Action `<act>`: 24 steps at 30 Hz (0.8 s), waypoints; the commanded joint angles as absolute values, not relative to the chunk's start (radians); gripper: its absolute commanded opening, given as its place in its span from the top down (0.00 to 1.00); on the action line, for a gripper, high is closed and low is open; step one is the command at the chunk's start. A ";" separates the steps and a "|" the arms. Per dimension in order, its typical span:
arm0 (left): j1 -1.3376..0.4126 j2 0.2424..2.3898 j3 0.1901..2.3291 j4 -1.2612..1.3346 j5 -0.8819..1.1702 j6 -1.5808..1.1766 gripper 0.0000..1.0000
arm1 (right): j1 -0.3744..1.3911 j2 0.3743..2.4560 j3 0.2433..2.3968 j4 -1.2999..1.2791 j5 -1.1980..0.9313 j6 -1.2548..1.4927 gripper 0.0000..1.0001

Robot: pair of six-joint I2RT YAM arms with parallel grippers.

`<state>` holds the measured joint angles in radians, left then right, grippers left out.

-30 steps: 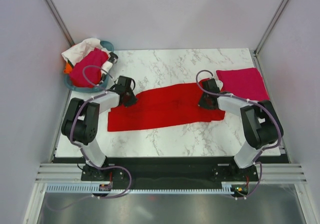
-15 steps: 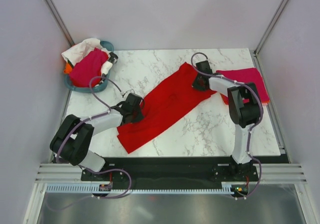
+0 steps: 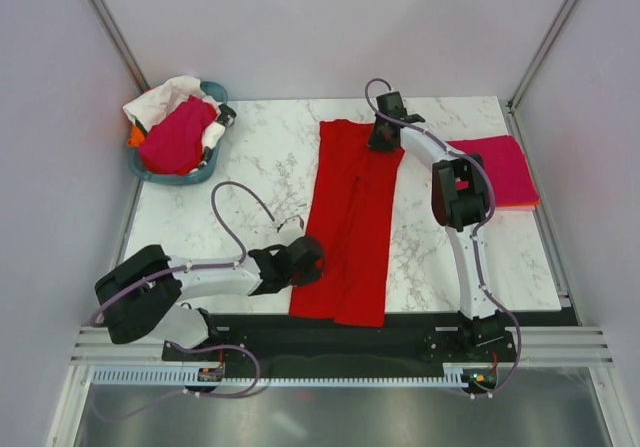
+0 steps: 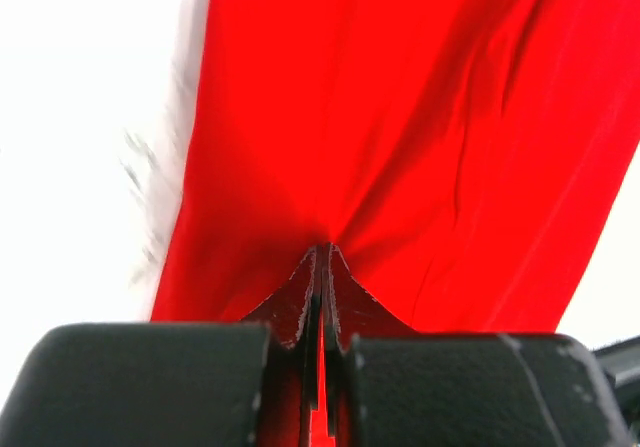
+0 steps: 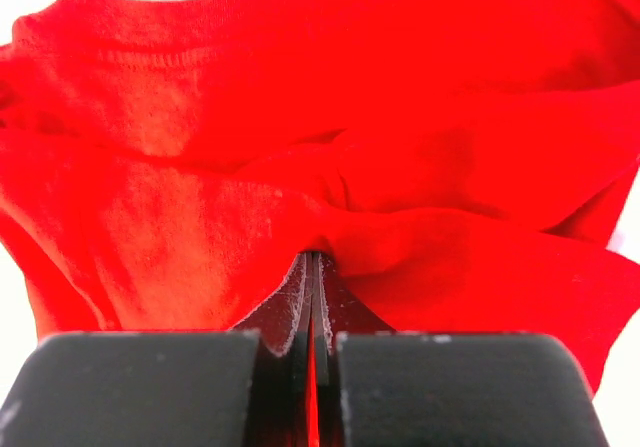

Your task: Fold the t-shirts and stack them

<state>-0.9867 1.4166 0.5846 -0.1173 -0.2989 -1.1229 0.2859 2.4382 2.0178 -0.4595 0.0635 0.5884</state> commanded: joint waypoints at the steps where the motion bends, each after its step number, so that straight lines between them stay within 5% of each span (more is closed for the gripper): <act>1: -1.054 1.393 0.546 -0.230 -0.374 -1.249 0.98 | 0.281 2.572 2.080 -0.580 0.055 0.532 1.00; 12: -0.951 1.163 0.603 -0.276 -0.350 -1.094 0.92 | 0.275 2.714 2.367 -0.575 -0.069 0.534 0.98; 19: -0.749 1.227 0.733 -0.279 -0.247 -0.904 0.92 | 0.275 2.588 2.338 -0.503 -0.169 0.519 0.59; 24: -0.643 1.276 0.819 -0.275 -0.239 -0.818 0.87 | 0.275 2.427 2.200 -0.439 -0.202 0.500 0.55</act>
<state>-0.6857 1.2507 0.7494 -0.2775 -0.2523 -0.9348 0.2710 2.5729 2.2692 -0.4728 -0.1616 0.5293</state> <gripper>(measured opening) 0.120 0.449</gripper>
